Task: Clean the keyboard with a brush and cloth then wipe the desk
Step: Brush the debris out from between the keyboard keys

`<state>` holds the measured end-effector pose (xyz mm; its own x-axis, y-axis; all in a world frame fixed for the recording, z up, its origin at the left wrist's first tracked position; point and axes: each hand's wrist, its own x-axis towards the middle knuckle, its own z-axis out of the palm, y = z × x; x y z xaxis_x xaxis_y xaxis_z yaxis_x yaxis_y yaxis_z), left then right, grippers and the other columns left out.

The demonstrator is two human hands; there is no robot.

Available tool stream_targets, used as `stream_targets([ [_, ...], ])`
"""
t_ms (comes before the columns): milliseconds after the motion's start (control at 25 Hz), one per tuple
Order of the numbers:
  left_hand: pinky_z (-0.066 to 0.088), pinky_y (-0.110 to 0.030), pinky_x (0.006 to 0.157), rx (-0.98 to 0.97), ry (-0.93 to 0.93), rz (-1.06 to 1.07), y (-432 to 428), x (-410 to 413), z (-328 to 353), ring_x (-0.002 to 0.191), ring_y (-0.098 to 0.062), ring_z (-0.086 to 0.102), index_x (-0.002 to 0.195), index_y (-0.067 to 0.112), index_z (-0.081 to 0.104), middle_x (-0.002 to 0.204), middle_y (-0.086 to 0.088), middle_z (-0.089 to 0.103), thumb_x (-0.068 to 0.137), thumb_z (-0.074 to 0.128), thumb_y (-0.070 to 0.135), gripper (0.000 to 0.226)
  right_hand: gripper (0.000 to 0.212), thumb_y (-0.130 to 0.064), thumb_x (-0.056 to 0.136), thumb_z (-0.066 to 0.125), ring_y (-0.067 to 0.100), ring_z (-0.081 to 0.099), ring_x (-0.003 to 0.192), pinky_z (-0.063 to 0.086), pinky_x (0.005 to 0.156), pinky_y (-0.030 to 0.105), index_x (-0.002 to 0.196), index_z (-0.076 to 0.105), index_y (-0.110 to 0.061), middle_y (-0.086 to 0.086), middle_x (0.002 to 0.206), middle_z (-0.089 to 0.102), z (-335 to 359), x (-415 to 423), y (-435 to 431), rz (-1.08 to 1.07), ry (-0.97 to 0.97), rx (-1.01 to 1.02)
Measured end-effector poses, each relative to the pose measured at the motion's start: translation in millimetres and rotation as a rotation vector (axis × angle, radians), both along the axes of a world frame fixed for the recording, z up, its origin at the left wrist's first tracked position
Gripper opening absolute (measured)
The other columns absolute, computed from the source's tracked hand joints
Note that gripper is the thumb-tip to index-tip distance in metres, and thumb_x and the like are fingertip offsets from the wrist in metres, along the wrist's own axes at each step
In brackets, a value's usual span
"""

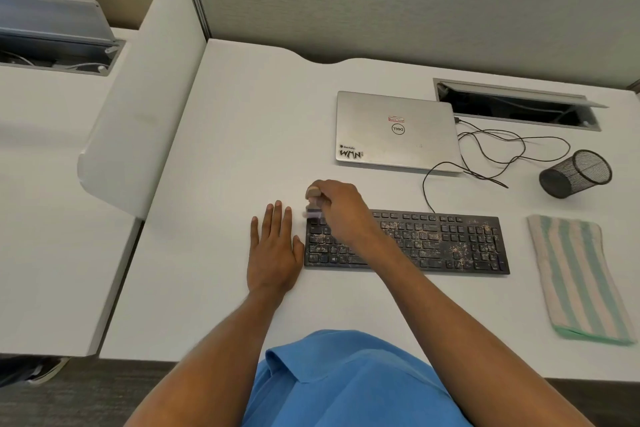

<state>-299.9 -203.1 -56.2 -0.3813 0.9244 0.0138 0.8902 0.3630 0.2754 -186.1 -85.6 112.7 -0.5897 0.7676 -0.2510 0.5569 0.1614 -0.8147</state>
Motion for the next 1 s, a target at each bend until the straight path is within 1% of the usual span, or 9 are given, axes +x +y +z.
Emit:
stream_targets([
  [160, 0.004, -0.050, 0.133, 0.006, -0.006, 0.000, 0, 0, 0, 0.164, -0.022, 0.007, 0.167, 0.012, 0.026, 0.176, -0.008, 0.015, 0.104, 0.029, 0.034, 0.066, 0.016, 0.003, 0.095, 0.047, 0.023, 0.070, 0.086, 0.051, 0.064, 0.023, 0.087, 0.058, -0.005, 0.011, 0.091, 0.068, -7, 4, 2, 0.115, -0.161, 0.180],
  [240, 0.004, -0.050, 0.133, 0.004, -0.005, 0.003, 1, -1, 0, 0.164, -0.022, 0.008, 0.167, 0.012, 0.027, 0.176, -0.008, 0.015, 0.105, 0.030, 0.035, 0.066, 0.022, 0.000, 0.092, 0.047, 0.020, 0.070, 0.084, 0.057, 0.067, 0.032, 0.078, 0.052, -0.016, 0.004, 0.082, 0.061, -7, 12, 7, 0.106, -0.278, 0.232],
  [320, 0.004, -0.050, 0.133, 0.000, -0.001, 0.001, 1, -1, 0, 0.164, -0.023, 0.008, 0.167, 0.012, 0.027, 0.176, -0.008, 0.015, 0.105, 0.031, 0.035, 0.066, 0.031, -0.003, 0.093, 0.046, 0.025, 0.069, 0.083, 0.061, 0.076, 0.040, 0.070, 0.045, -0.023, 0.003, 0.076, 0.054, -5, 15, 7, 0.092, -0.268, 0.243],
  [480, 0.004, -0.049, 0.133, 0.001, 0.001, 0.000, 0, 0, 0, 0.164, -0.022, 0.007, 0.167, 0.012, 0.025, 0.176, -0.009, 0.014, 0.105, 0.031, 0.035, 0.066, 0.014, -0.004, 0.097, 0.049, 0.032, 0.065, 0.088, 0.060, 0.081, 0.021, 0.088, 0.059, -0.002, 0.022, 0.092, 0.061, -6, 4, -7, 0.040, -0.083, 0.081],
  [600, 0.004, -0.050, 0.133, -0.001, 0.002, 0.001, 0, 0, -1, 0.164, -0.022, 0.006, 0.167, 0.012, 0.024, 0.177, -0.009, 0.013, 0.106, 0.030, 0.035, 0.066, 0.017, -0.017, 0.095, 0.048, 0.022, 0.068, 0.092, 0.061, 0.088, 0.041, 0.091, 0.060, -0.006, 0.007, 0.093, 0.061, -14, -3, -14, 0.036, -0.028, -0.002],
  [720, 0.005, -0.050, 0.133, 0.000, -0.003, -0.006, 0, -1, -1, 0.164, -0.023, 0.007, 0.167, 0.013, 0.025, 0.177, -0.009, 0.014, 0.105, 0.028, 0.035, 0.066, 0.026, -0.025, 0.088, 0.043, 0.017, 0.070, 0.086, 0.061, 0.082, 0.043, 0.087, 0.060, -0.005, 0.005, 0.087, 0.064, -15, -2, -18, 0.119, -0.107, 0.046],
  [840, 0.006, -0.051, 0.133, 0.000, -0.006, -0.007, 0, -1, 0, 0.164, -0.023, 0.007, 0.167, 0.013, 0.024, 0.177, -0.009, 0.014, 0.104, 0.026, 0.035, 0.067, 0.014, -0.008, 0.086, 0.047, 0.016, 0.063, 0.072, 0.061, 0.078, 0.043, 0.083, 0.059, -0.003, 0.002, 0.074, 0.056, -10, 1, -19, 0.239, -0.183, 0.061],
  [920, 0.006, -0.051, 0.132, -0.004, 0.000, -0.010, 0, -1, 1, 0.164, -0.024, 0.007, 0.167, 0.013, 0.024, 0.177, -0.009, 0.014, 0.104, 0.025, 0.035, 0.067, 0.015, 0.001, 0.088, 0.050, 0.018, 0.065, 0.075, 0.062, 0.080, 0.044, 0.087, 0.064, -0.004, 0.006, 0.077, 0.059, -10, 3, -15, 0.229, -0.152, 0.011],
  [1000, 0.006, -0.051, 0.132, -0.002, 0.002, -0.012, 0, -1, 1, 0.164, -0.024, 0.008, 0.167, 0.013, 0.024, 0.177, -0.009, 0.015, 0.104, 0.026, 0.035, 0.067, 0.019, -0.002, 0.091, 0.048, 0.020, 0.068, 0.085, 0.059, 0.087, 0.045, 0.096, 0.067, -0.002, 0.004, 0.088, 0.066, -4, 2, -9, 0.175, -0.171, 0.055],
])
